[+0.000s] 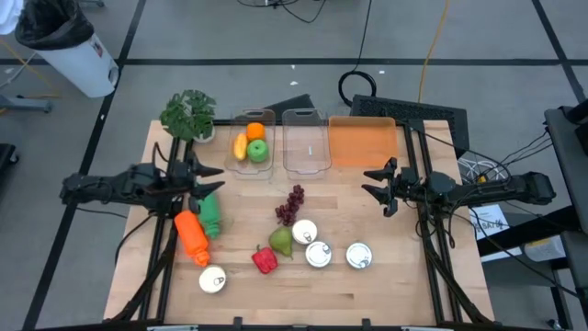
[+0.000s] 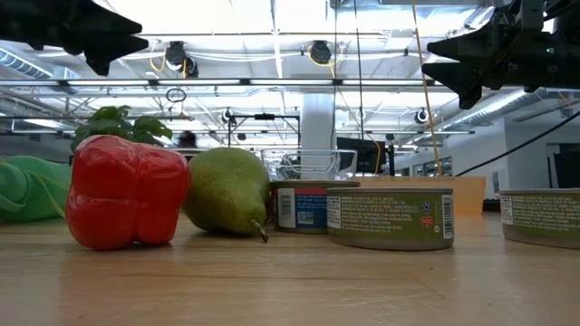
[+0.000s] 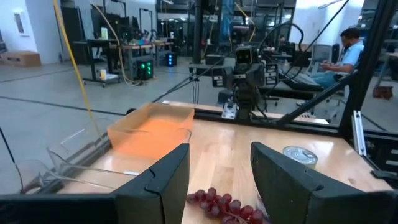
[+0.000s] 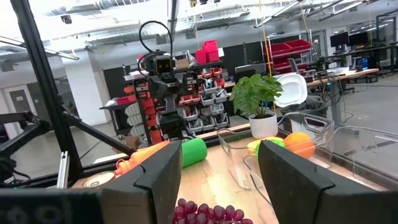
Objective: Pick & Place Food Item
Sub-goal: Put the red bell pepper into the left transparent bin
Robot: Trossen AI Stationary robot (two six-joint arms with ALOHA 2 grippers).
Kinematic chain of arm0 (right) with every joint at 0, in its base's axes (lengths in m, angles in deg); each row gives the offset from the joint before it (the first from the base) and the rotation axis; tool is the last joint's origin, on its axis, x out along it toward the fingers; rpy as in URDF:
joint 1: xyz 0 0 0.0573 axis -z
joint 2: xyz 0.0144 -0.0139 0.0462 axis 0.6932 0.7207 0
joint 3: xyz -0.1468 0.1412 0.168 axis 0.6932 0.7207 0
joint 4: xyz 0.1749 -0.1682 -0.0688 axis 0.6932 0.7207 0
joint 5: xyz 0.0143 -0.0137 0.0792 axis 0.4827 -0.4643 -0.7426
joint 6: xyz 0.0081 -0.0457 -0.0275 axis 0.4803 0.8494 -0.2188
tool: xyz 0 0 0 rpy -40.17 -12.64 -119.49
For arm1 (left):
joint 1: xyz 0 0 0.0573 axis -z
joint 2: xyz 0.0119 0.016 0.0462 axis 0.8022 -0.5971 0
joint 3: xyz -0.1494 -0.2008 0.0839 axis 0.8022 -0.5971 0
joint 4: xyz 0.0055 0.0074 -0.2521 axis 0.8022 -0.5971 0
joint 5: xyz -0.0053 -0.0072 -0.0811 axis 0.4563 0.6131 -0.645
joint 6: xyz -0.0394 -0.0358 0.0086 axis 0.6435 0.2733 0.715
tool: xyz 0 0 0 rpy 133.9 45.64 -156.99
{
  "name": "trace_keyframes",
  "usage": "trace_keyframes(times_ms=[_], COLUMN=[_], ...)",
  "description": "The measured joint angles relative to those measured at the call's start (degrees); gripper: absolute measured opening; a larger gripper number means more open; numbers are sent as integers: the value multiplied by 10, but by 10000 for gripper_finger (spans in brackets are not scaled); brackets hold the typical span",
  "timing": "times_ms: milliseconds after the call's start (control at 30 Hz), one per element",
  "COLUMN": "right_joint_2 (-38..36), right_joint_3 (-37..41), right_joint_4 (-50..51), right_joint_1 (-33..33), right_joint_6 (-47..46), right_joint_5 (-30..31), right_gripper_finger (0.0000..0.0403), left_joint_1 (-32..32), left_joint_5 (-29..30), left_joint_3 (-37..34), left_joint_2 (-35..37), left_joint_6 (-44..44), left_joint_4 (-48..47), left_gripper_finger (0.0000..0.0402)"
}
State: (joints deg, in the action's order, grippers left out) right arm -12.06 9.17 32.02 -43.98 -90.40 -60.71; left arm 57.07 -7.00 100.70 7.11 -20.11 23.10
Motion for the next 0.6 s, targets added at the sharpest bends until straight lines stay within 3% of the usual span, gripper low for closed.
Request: trace_keyframes(times_ms=[433, 600], right_joint_2=[0, 0], right_joint_3=[0, 0], right_joint_4=[0, 0], right_joint_1=[0, 0], right_joint_6=[0, 1], right_joint_5=[0, 0], right_gripper_finger=[199, 199], left_joint_1=[0, 0], left_joint_5=[43, 44], left_joint_3=[0, 0], left_joint_2=[108, 111], left_joint_6=[-2, -1], left_joint_4=[-88, -97], left_gripper_finger=[184, 184])
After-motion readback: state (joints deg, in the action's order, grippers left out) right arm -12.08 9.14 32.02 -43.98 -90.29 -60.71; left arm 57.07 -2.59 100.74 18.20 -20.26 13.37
